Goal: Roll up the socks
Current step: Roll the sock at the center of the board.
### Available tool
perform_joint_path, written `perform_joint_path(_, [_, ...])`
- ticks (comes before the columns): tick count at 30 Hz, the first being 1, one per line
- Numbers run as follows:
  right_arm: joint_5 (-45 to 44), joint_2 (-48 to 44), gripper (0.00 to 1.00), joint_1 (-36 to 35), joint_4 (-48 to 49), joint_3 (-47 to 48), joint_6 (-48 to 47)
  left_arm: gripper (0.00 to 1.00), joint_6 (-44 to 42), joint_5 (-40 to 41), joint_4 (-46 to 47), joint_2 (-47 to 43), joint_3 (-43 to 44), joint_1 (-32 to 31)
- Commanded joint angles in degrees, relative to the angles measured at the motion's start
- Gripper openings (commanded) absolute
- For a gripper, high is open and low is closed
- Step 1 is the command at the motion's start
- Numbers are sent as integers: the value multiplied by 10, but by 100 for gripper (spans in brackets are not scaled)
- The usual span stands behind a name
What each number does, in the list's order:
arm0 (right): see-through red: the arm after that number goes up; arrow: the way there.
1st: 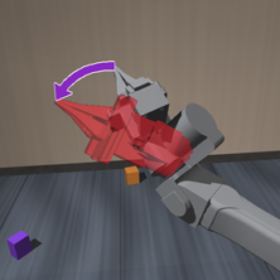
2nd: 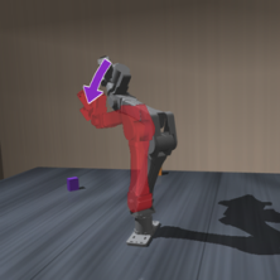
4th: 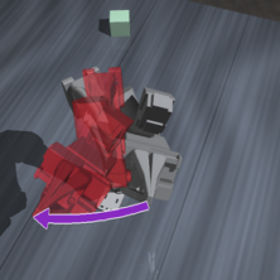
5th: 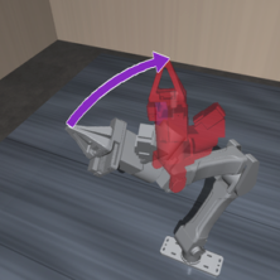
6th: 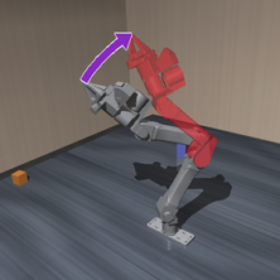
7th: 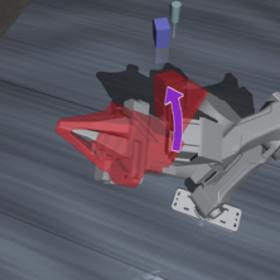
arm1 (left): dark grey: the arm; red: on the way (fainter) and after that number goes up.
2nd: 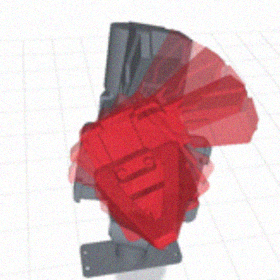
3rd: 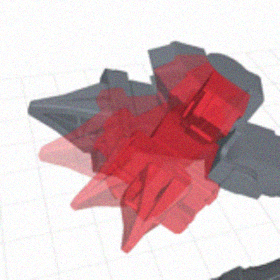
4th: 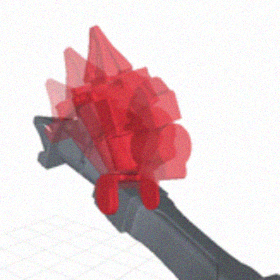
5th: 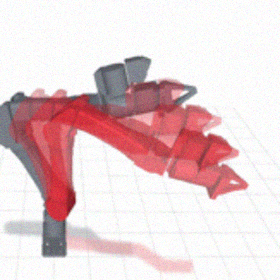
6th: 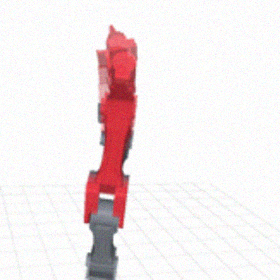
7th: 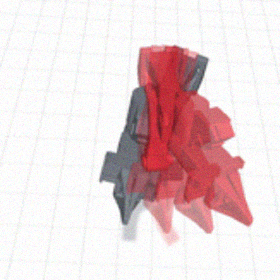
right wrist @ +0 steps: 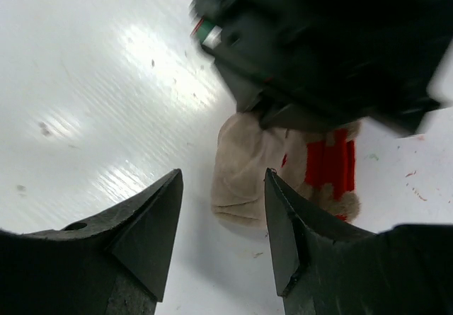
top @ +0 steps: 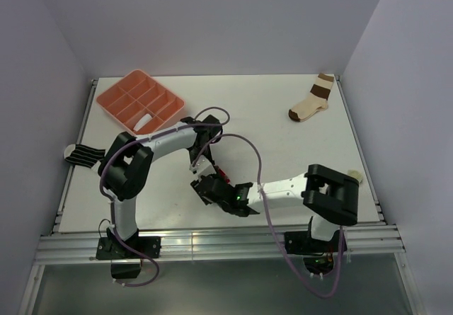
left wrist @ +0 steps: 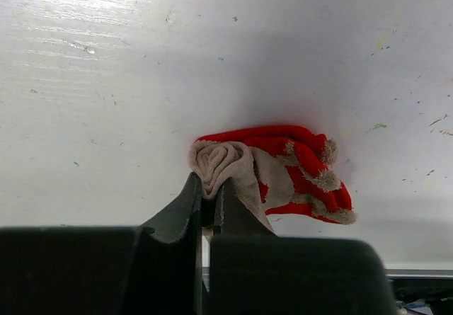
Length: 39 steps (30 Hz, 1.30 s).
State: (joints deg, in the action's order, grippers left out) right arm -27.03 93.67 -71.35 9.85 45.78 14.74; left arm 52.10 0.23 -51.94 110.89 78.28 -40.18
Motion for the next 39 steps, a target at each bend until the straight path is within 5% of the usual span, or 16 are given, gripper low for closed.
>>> perform_joint_path(1, [-94,34,57,-24,-28,36,-28,0,-20,6,-27,30,-1,-3])
perform_joint_path(9, [-172,114,50,-31,-71,67,-10,0,-31,3,-26,35,3,-4])
perform_joint_path(13, [-170,140,31,-32,-83,70,-2,0,-32,3,-17,25,-1,-3])
perform_joint_path(15, [-160,137,12,-30,-81,63,5,1,-31,3,-12,13,-1,-3])
perform_joint_path(17, [-123,116,0,-25,-71,41,14,4,-24,9,-8,-4,-2,-3])
perform_joint_path(20, [-38,75,0,-10,-46,4,34,18,-10,10,8,-30,-9,4])
perform_joint_path(24, [68,21,0,32,3,-45,54,51,12,-7,41,-72,-27,25])
perform_joint_path(27, [152,-12,0,67,36,-86,71,60,29,-15,67,-106,-41,42])
perform_joint_path(39, [530,27,0,223,239,-170,200,66,132,-41,243,-287,-205,75])
